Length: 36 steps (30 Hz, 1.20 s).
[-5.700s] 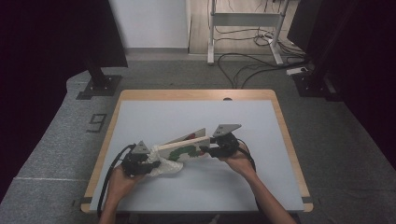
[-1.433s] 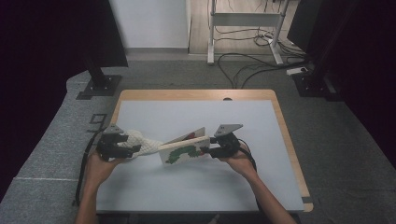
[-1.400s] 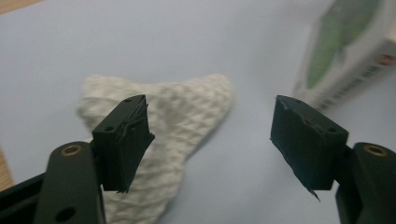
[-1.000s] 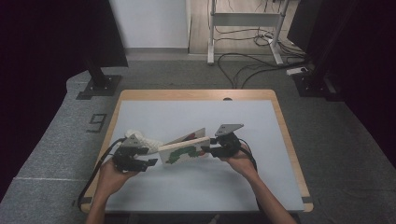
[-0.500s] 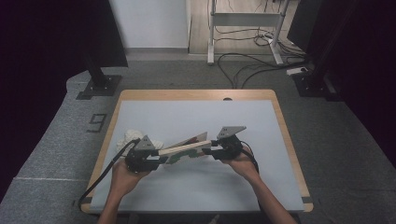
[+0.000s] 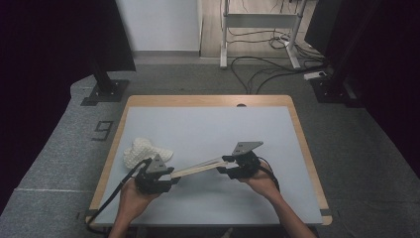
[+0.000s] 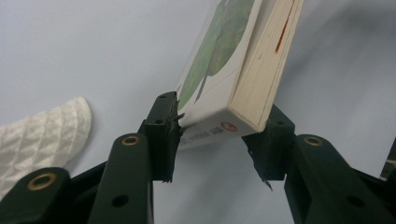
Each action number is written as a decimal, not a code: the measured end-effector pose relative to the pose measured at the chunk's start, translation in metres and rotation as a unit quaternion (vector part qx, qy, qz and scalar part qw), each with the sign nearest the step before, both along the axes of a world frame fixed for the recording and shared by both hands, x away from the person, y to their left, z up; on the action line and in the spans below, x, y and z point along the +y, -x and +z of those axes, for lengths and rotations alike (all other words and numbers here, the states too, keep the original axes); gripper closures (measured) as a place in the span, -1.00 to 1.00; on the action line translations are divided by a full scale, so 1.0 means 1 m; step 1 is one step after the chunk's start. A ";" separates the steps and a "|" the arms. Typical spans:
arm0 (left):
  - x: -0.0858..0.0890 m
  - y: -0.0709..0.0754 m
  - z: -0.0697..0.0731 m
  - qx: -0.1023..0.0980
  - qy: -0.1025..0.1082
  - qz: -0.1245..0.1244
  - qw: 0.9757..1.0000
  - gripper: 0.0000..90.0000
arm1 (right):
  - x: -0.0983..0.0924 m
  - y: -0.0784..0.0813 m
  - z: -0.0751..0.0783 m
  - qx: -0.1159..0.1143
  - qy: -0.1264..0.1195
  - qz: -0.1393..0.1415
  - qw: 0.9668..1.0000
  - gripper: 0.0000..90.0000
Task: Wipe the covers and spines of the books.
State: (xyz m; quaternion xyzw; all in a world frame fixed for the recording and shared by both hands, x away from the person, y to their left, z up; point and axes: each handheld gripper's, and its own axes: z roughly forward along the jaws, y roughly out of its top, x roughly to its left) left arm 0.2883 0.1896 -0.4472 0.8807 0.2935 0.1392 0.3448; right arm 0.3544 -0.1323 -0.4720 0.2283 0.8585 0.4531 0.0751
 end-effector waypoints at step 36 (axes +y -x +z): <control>-0.011 0.037 -0.036 0.027 0.007 0.030 0.999 -0.24 | -0.012 0.038 -0.023 0.041 0.017 0.006 0.999 -0.24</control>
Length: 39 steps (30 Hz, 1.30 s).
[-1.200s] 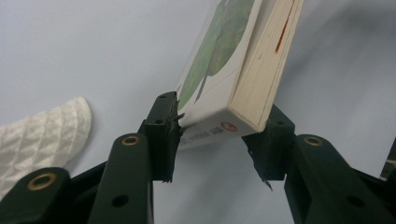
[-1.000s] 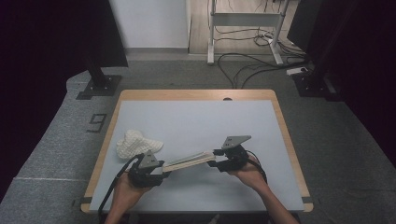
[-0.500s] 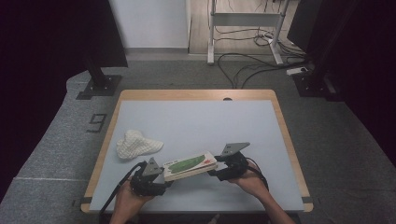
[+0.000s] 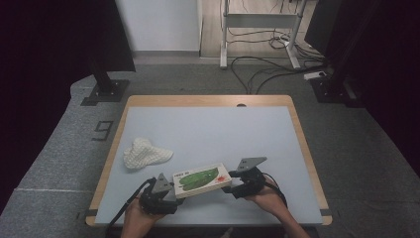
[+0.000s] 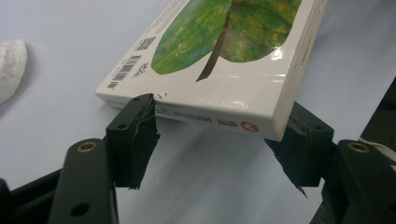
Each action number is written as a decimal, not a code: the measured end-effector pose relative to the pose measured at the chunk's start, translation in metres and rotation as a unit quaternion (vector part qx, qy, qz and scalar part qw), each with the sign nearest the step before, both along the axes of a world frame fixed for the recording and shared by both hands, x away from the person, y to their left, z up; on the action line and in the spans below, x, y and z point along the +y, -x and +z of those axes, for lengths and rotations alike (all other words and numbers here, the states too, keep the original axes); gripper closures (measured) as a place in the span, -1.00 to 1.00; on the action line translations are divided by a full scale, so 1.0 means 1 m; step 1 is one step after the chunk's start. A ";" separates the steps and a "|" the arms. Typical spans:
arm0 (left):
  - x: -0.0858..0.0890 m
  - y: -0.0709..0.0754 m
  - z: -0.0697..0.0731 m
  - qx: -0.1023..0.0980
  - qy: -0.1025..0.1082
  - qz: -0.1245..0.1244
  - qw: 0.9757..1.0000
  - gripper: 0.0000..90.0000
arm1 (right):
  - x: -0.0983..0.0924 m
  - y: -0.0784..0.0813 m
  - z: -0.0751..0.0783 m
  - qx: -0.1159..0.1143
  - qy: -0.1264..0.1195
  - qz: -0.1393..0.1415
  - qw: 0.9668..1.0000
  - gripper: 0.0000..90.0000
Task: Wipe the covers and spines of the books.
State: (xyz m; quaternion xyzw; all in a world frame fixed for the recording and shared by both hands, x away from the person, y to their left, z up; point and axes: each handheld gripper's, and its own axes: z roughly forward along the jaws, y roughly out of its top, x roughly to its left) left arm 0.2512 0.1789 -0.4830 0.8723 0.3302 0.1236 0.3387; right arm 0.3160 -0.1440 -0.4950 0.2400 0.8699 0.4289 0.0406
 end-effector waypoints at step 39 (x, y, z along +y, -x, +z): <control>-0.011 -0.040 -0.034 0.010 -0.012 -0.004 1.000 -0.24 | -0.005 -0.026 -0.027 0.004 0.025 -0.037 0.999 -0.23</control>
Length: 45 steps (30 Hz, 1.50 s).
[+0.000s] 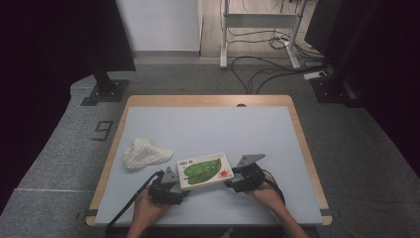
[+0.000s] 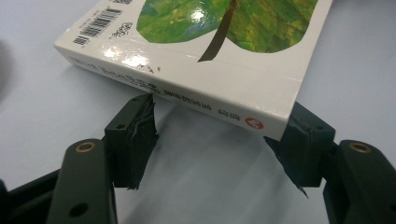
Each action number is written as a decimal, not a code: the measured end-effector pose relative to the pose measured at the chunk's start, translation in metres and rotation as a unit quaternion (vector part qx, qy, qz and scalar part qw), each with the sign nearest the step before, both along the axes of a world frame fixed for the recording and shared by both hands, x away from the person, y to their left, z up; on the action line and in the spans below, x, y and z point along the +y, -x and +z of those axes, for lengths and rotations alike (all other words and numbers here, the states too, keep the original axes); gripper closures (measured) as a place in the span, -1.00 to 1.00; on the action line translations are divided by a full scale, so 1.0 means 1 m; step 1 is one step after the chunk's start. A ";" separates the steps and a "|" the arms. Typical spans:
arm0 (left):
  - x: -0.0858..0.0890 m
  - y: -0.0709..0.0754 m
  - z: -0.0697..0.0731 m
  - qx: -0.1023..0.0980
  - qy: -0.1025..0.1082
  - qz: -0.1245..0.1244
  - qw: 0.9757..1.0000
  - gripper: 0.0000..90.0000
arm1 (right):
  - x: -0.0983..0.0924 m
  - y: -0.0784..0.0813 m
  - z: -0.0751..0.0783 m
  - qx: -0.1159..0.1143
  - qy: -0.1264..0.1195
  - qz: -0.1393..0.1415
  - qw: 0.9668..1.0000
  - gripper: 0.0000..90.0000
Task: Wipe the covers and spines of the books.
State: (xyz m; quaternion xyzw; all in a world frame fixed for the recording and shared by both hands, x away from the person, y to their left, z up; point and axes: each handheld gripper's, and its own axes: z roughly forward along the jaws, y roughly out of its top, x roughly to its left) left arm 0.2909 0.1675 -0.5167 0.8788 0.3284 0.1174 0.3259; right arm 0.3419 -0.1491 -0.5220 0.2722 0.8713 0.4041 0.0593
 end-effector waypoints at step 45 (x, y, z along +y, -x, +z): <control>0.055 -0.019 0.043 -0.018 0.037 0.020 0.999 -0.57 | -0.055 0.013 -0.002 -0.044 0.034 -0.044 0.998 -0.71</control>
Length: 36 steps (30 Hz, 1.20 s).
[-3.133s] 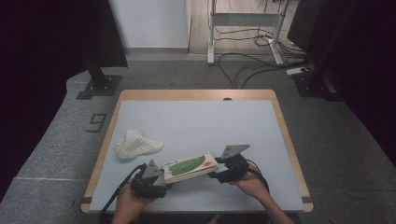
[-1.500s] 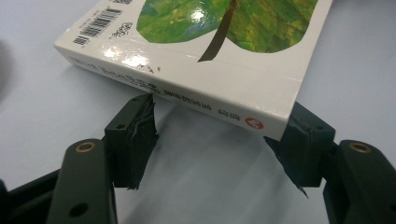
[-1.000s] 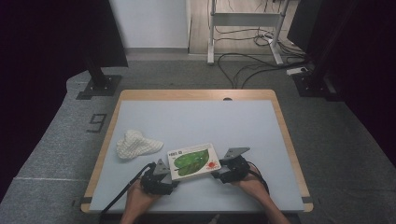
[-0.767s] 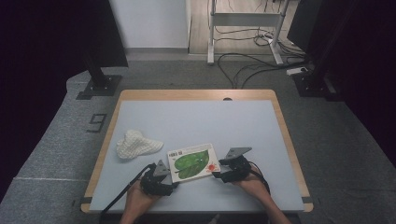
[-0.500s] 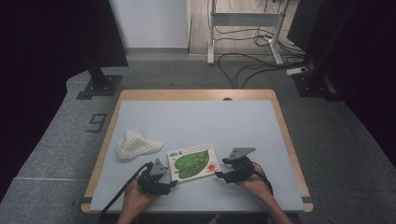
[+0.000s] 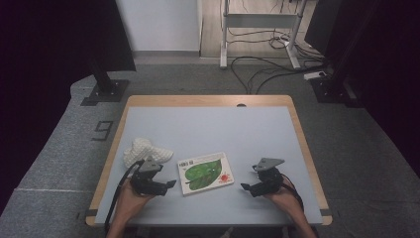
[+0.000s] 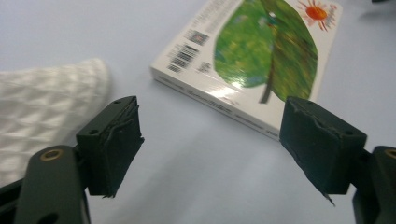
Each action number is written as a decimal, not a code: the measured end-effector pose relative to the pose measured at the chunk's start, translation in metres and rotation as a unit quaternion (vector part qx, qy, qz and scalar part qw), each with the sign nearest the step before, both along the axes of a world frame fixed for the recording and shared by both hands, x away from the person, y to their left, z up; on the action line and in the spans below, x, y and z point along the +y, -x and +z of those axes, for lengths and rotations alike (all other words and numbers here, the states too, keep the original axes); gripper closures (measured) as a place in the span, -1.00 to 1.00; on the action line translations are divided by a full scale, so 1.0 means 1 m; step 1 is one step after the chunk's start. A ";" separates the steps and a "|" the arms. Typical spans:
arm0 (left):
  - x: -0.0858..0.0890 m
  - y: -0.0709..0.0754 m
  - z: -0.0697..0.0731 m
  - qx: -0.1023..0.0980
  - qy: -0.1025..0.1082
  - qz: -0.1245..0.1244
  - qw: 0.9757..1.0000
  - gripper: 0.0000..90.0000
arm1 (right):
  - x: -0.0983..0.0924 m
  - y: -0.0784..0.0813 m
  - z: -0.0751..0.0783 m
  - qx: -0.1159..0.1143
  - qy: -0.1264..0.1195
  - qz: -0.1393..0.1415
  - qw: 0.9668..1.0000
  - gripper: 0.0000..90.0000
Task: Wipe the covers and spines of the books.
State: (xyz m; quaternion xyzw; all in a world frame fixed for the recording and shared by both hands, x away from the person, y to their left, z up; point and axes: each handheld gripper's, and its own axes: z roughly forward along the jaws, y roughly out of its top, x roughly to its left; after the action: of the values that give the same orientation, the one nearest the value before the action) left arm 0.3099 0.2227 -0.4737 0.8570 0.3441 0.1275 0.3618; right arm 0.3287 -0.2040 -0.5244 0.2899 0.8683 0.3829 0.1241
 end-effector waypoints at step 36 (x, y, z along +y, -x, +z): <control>0.065 -0.089 0.010 0.011 -0.066 0.127 0.990 -0.74 | -0.007 0.002 -0.012 0.002 0.008 -0.017 1.000 -0.97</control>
State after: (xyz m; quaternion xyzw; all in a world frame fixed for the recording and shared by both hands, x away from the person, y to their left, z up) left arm 0.3991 0.2873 -0.4640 0.8297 0.4449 0.1849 0.2819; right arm 0.3269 -0.2107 -0.5361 0.3041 0.8666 0.3734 0.1312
